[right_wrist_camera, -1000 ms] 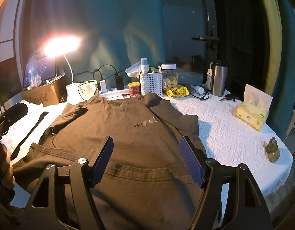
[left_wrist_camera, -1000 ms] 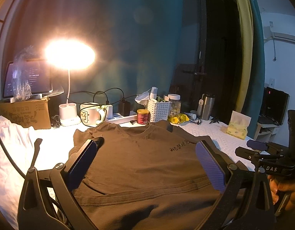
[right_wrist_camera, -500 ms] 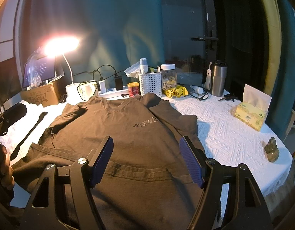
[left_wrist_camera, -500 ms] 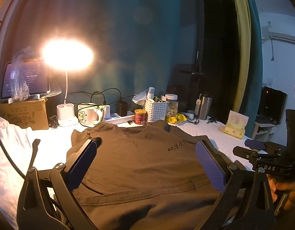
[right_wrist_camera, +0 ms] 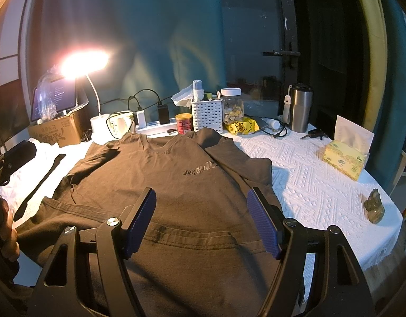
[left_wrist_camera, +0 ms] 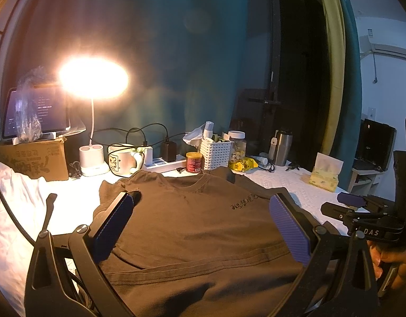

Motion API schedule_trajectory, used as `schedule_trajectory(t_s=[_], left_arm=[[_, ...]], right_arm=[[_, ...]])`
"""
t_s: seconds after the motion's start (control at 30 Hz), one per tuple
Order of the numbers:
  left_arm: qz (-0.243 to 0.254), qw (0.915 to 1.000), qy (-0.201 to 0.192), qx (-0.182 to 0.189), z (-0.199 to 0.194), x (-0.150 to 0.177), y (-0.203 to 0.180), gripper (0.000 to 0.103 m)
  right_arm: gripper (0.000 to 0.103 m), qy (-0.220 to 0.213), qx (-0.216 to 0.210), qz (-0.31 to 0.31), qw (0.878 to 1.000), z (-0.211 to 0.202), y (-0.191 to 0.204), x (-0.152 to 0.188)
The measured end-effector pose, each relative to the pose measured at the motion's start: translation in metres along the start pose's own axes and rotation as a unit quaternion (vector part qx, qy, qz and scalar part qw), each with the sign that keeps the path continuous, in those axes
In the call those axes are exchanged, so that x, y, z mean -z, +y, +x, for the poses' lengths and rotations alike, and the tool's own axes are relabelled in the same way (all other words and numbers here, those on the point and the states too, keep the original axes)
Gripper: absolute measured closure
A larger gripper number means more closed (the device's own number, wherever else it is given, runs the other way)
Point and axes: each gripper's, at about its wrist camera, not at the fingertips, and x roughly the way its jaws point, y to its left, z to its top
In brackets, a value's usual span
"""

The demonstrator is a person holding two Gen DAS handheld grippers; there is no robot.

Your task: Fold small clothes

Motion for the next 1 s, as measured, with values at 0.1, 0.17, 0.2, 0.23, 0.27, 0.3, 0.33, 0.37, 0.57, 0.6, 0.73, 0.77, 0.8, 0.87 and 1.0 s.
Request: schedule_trajectory(t_s=[0.1, 0.17, 0.2, 0.23, 0.27, 0.3, 0.33, 0.37, 0.57, 0.6, 0.73, 0.77, 0.8, 0.87, 1.0], left_arm=[[0.000, 1.0000, 0.000, 0.000, 0.000, 0.000, 0.000, 0.001], [0.000, 1.0000, 0.000, 0.000, 0.000, 0.000, 0.000, 0.001], [-0.001, 1.0000, 0.000, 0.000, 0.000, 0.000, 0.000, 0.001], [-0.001, 1.0000, 0.000, 0.000, 0.000, 0.000, 0.000, 0.001], [0.000, 1.0000, 0.000, 0.000, 0.000, 0.000, 0.000, 0.001], [0.000, 1.0000, 0.000, 0.000, 0.000, 0.000, 0.000, 0.001], [0.000, 1.0000, 0.000, 0.000, 0.000, 0.000, -0.001, 0.001], [0.000, 1.0000, 0.000, 0.000, 0.000, 0.000, 0.000, 0.001], [0.001, 1.0000, 0.002, 0.000, 0.003, 0.000, -0.002, 0.001], [0.001, 1.0000, 0.003, 0.000, 0.004, 0.000, -0.002, 0.001], [0.003, 1.0000, 0.009, 0.000, 0.011, -0.001, -0.003, 0.001], [0.004, 0.9999, 0.012, -0.001, 0.015, -0.002, -0.003, 0.001], [0.005, 0.9999, 0.015, -0.001, 0.018, -0.002, -0.003, 0.001], [0.005, 0.9998, 0.021, 0.000, 0.024, -0.003, -0.004, 0.001], [0.005, 0.9995, 0.031, 0.001, 0.039, -0.006, -0.006, 0.001]], right_arm=[[0.027, 0.000, 0.000, 0.000, 1.000, 0.000, 0.000, 0.000], [0.027, 0.001, 0.000, 0.000, 1.000, 0.000, 0.000, 0.000], [0.027, 0.001, 0.000, 0.000, 1.000, 0.001, 0.000, 0.000], [0.027, 0.001, 0.000, 0.000, 1.000, 0.000, 0.000, 0.000], [0.027, 0.001, 0.000, 0.000, 1.000, 0.000, 0.000, 0.000], [0.027, 0.001, 0.000, 0.000, 1.000, 0.001, 0.000, 0.000], [0.027, 0.001, 0.000, 0.000, 1.000, 0.001, 0.000, 0.000], [0.027, 0.001, 0.000, 0.000, 1.000, 0.001, 0.000, 0.000], [0.027, 0.002, -0.003, -0.001, 1.000, 0.000, -0.002, 0.000], [0.027, 0.003, -0.003, -0.001, 1.000, 0.001, -0.003, 0.000], [0.027, 0.007, -0.001, 0.002, 1.000, 0.005, -0.005, 0.001], [0.027, 0.009, 0.000, 0.003, 1.000, 0.011, -0.008, 0.002], [0.027, 0.011, 0.001, 0.005, 1.000, 0.014, -0.009, 0.002], [0.027, 0.016, 0.004, 0.009, 1.000, 0.021, -0.013, 0.000], [0.027, 0.023, 0.008, 0.014, 1.000, 0.032, -0.023, -0.005]])
